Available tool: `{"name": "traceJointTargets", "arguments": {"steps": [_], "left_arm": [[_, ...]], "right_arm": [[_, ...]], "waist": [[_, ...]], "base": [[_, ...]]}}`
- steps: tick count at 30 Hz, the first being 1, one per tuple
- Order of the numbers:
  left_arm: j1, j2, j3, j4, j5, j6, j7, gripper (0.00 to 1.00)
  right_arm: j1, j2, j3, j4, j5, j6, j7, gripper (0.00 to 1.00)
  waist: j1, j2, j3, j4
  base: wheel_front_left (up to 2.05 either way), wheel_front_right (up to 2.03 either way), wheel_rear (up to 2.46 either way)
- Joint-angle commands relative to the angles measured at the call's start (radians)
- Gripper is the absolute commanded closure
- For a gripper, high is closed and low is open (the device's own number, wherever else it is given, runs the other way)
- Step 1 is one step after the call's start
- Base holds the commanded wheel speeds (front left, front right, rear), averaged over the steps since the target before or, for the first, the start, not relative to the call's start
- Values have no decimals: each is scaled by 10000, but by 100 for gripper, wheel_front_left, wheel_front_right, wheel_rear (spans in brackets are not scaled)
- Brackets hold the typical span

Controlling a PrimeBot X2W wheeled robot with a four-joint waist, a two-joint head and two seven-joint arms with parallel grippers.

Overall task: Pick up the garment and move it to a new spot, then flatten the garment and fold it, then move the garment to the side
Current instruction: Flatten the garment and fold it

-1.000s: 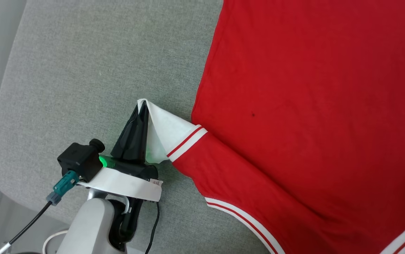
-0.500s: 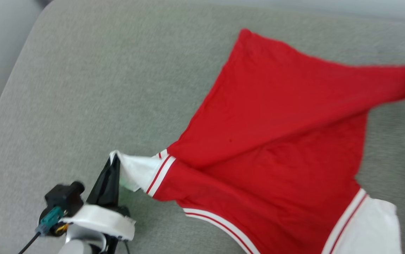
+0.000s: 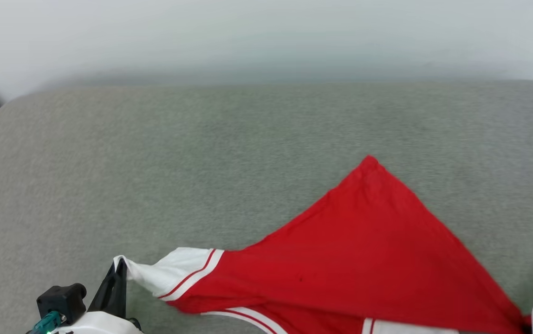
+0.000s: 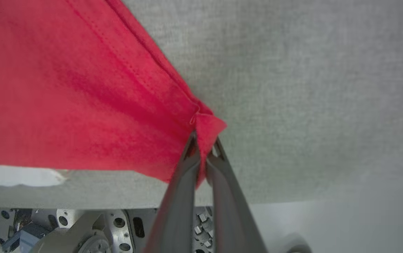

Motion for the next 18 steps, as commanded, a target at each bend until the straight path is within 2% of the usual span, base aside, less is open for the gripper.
{"name": "traceJointTargets", "arguments": {"steps": [1,2,5,10,14,18], "left_arm": [[145,26,3,-66,-16,78,49,100],[158,41,0,-132,-25,98,65,100],[150,80,-20,-298,5,159,155,100],[-237,177,-91,-547,44,51,197,100],[-809,103,-241,-661,102,-74,92,100],[-1285,-1,-406,-702,147,-207,-9,100]], "right_arm": [[273,130,-5,-251,43,-7,70,5],[381,213,-11,-429,138,-7,50,0],[309,399,-115,-872,254,-7,-400,0],[-618,504,-116,-1309,381,-5,-1966,0],[-1766,530,192,-1205,541,-5,-3408,0],[-2704,510,650,-848,686,-5,-3815,0]], "waist": [[2,0,-250,-365],[2,0,-221,-421],[2,0,-90,-532],[2,0,380,-380],[2,0,1027,-37],[2,0,1509,237]], "base": [[0,0,0],[0,0,0],[0,0,0],[0,0,0],[0,0,0],[0,0,0]]}}
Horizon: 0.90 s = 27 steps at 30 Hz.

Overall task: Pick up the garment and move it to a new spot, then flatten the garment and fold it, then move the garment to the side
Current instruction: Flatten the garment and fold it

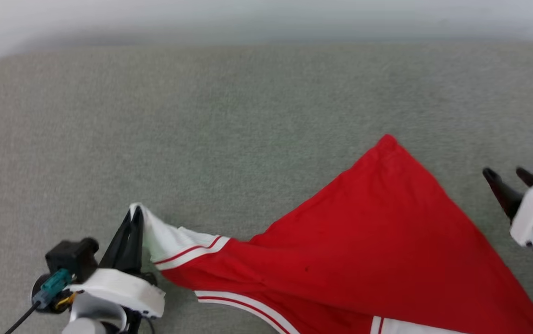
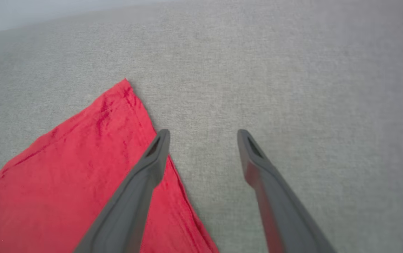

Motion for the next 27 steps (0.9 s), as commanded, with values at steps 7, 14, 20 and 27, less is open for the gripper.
{"name": "traceJointTargets", "arguments": {"steps": [7,14,20,27], "left_arm": [[-920,-130,-324,-100,165,-351,-246,100],[-1427,-282,-557,24,217,-534,-508,100],[-1694,-427,-658,298,160,-634,-697,100],[-1795,-485,-711,669,87,-690,-848,100]], "right_arm": [[-2074,-129,1022,1020,94,-5,1373,0],[-3523,32,1589,1790,-244,-3,3288,0],[-3805,165,2023,2650,-292,-3,4192,0],[-3684,369,2438,2879,-206,0,4598,100]], "waist": [[1,0,1278,944],[1,0,1970,1406],[1,0,2305,1619],[1,0,2236,1665]], "base": [[0,0,0],[0,0,0],[0,0,0],[0,0,0]]}}
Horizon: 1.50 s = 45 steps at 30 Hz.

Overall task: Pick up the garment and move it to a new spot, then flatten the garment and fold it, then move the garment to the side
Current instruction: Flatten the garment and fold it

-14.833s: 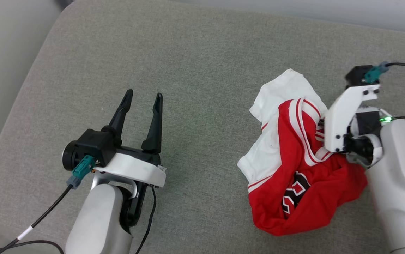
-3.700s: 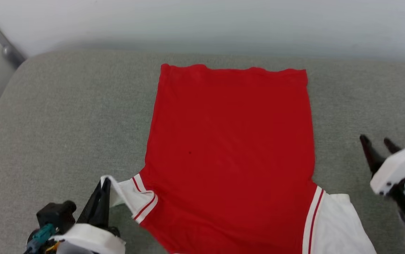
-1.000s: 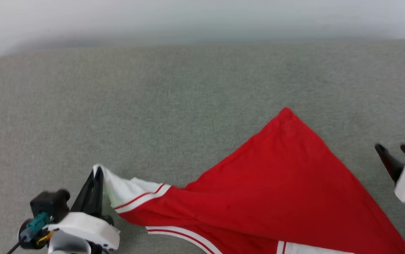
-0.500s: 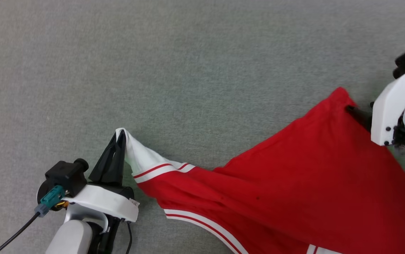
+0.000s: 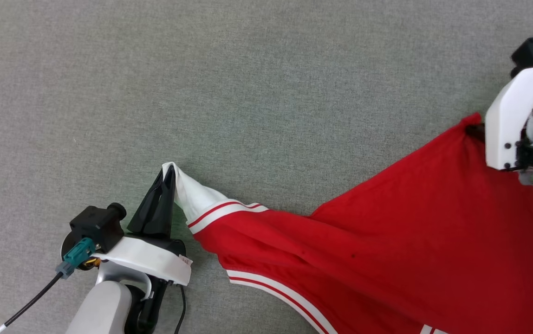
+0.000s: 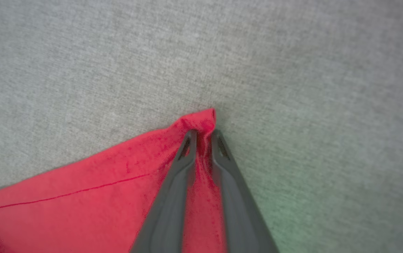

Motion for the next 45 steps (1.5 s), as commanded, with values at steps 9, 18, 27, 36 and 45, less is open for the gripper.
{"name": "traceJointTargets", "arguments": {"steps": [9,18,27,36,45], "left_arm": [[-53,303,64,307,70,43,14,100],[-1157,944,280,902,202,9,401,100],[-3549,1265,497,2458,94,-265,564,100],[-6919,1355,727,4441,-171,-616,272,100],[-10103,1922,781,5262,103,-802,-309,100]], "right_arm": [[509,-29,361,116,-54,0,-881,100],[941,-196,282,383,-453,0,-3623,100],[355,-3,-93,1081,-647,-1,-5790,100],[-1612,173,-391,1650,-1154,-4,-7107,100],[-4223,94,-843,1579,-1699,-6,-8171,100]], "waist": [[-1,-1,-1132,-287],[-1,-1,-2945,-869],[-1,-1,-3542,-1369],[-1,-1,-2678,-1525],[-1,-1,-1003,-1550]], "base": [[0,0,0],[0,0,0],[0,0,0],[0,0,0],[0,0,0]]}}
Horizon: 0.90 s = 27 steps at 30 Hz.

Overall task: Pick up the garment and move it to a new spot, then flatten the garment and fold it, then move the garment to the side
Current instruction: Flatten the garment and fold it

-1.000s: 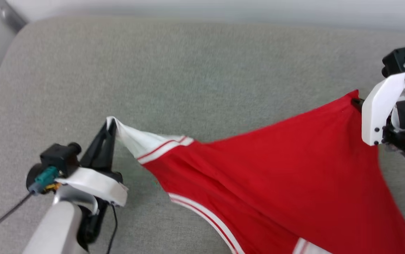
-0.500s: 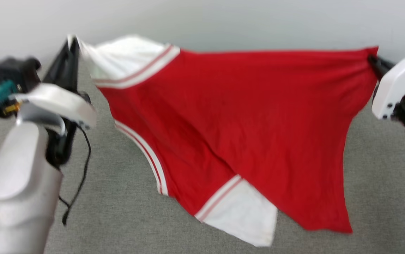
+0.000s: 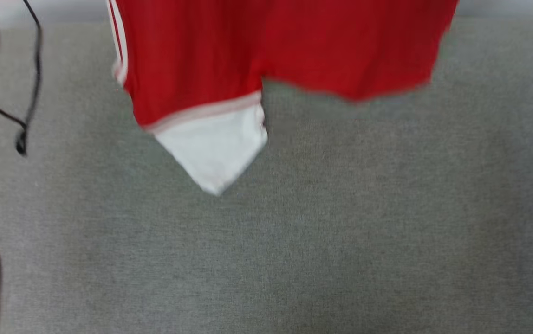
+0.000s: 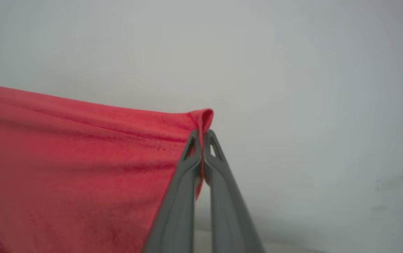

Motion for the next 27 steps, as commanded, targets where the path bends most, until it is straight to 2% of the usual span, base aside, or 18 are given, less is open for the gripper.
{"name": "traceJointTargets", "arguments": {"steps": [1,5,14,27], "left_arm": [[-477,171,79,33,102,-10,-109,100],[-1649,434,204,-49,174,-37,-232,100],[-3132,708,406,-115,193,-94,-295,100],[-2734,477,262,579,-120,-146,-304,100]], "right_arm": [[-441,-108,-72,-23,-111,-17,-155,100],[-1595,-111,-153,-120,-392,-19,-542,100],[-3353,18,104,111,-666,-19,-1164,100],[-4054,462,1269,1660,-612,-16,-1797,100]], "waist": [[0,0,743,-6],[0,0,1570,-51],[0,0,2918,-110],[0,0,4077,-55]], "base": [[0,0,0],[0,0,0],[0,0,0],[0,0,0]]}}
